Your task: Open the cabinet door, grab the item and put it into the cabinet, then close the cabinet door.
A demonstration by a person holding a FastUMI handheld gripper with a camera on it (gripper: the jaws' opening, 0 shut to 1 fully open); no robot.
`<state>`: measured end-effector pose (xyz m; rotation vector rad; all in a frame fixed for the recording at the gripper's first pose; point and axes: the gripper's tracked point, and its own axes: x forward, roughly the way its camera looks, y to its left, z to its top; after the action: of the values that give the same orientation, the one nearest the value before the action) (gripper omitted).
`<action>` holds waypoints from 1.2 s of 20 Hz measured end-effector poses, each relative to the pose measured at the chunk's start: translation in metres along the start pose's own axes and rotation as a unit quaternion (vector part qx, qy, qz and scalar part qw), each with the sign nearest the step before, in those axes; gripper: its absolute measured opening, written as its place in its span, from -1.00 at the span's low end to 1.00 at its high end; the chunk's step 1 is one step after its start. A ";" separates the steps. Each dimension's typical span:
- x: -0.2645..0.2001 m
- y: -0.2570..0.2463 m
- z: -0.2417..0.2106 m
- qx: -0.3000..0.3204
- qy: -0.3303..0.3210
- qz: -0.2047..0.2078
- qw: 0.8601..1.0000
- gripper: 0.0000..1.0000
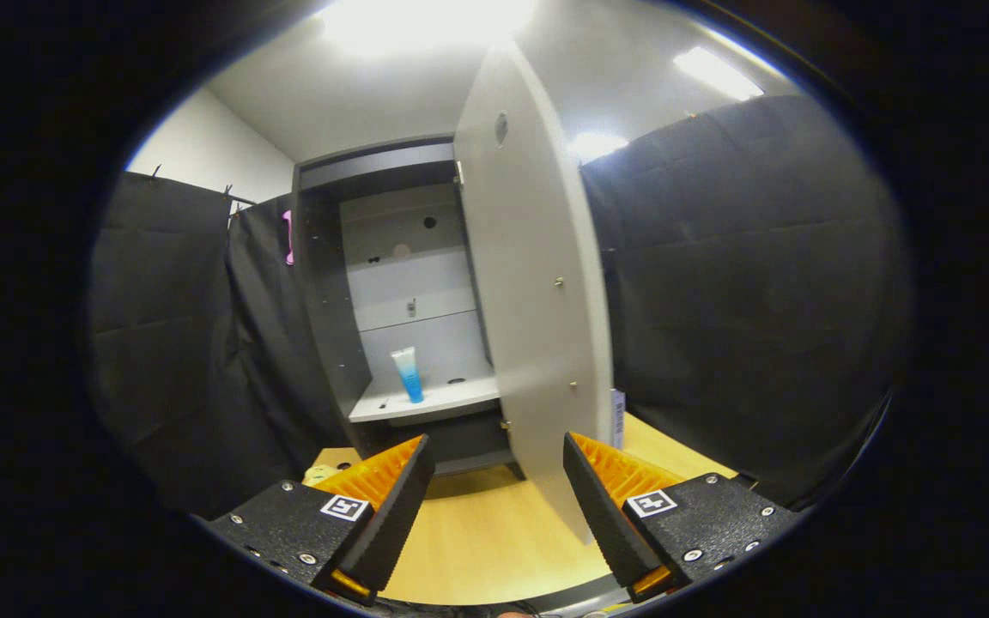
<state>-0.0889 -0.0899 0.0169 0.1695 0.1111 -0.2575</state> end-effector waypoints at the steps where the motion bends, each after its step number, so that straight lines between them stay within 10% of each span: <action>1: -0.004 -0.022 0.002 -0.006 0.000 -0.016 1.000 0.87; 10: 0.052 -0.131 0.036 -0.010 -0.008 -0.026 1.000 0.87; 24: 0.135 -0.132 0.046 -0.018 -0.011 0.052 0.998 0.83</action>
<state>0.0104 -0.2568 0.0245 0.1353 0.0852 -0.1541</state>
